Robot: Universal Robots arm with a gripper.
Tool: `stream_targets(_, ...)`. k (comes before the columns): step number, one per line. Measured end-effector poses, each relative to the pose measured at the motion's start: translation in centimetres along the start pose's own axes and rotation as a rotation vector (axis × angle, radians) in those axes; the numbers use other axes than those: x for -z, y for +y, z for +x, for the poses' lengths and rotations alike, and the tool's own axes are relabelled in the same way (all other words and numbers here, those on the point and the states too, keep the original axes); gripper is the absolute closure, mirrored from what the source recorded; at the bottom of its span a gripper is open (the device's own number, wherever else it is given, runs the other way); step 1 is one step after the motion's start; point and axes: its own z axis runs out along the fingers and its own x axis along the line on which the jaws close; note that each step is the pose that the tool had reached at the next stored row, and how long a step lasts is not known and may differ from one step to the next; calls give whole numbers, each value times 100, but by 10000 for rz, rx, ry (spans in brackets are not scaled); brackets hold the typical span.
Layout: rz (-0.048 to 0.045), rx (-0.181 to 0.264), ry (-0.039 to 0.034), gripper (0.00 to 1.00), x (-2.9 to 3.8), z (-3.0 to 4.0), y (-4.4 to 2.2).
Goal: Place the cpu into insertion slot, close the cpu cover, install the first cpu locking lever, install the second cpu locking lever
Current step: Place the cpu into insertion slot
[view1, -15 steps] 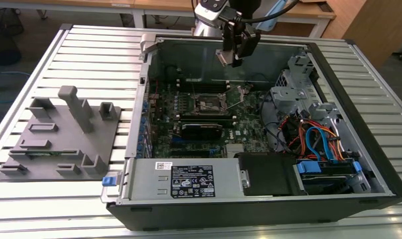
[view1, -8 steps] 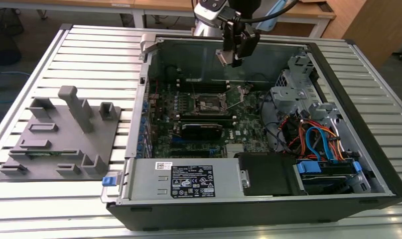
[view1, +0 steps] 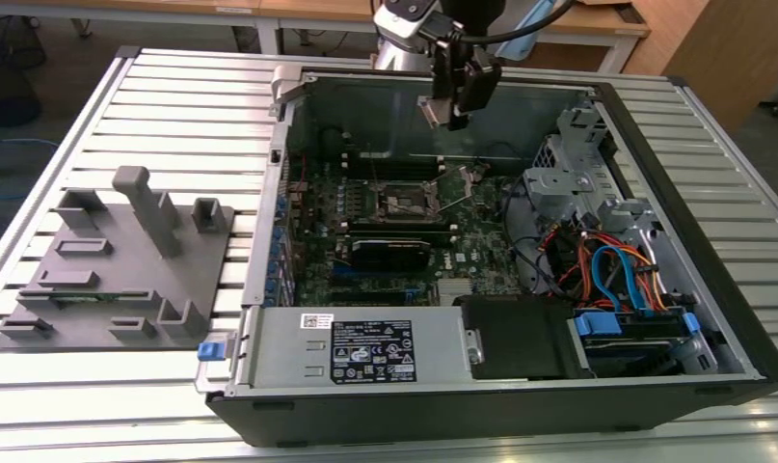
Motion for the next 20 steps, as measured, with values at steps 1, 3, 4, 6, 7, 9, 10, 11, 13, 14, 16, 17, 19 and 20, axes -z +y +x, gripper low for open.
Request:
stream_targets(1,-1,-37,-3,46,0,0,0)
stream_targets(3,-2,-102,-9,46,0,0,0)
stream_targets(4,-2,-133,-12,46,0,0,0)
stream_targets(6,-4,-198,-17,46,0,0,0)
stream_targets(7,-5,-233,-20,46,0,0,0)
stream_targets(9,-6,-298,-26,46,0,0,0)
stream_targets(10,-7,-330,-29,46,0,0,0)
stream_targets(11,-7,-362,-31,46,0,0,0)
stream_targets(13,-8,-429,-38,46,0,0,0)
stream_targets(14,-9,-464,-41,46,0,0,0)
stream_targets(16,-10,-536,-47,46,0,0,0)
stream_targets(17,-11,-572,-50,46,-1,0,0)
stream_targets(19,-12,-641,-56,46,-2,0,0)
stream_targets(20,-14,-682,-59,46,-3,0,0)
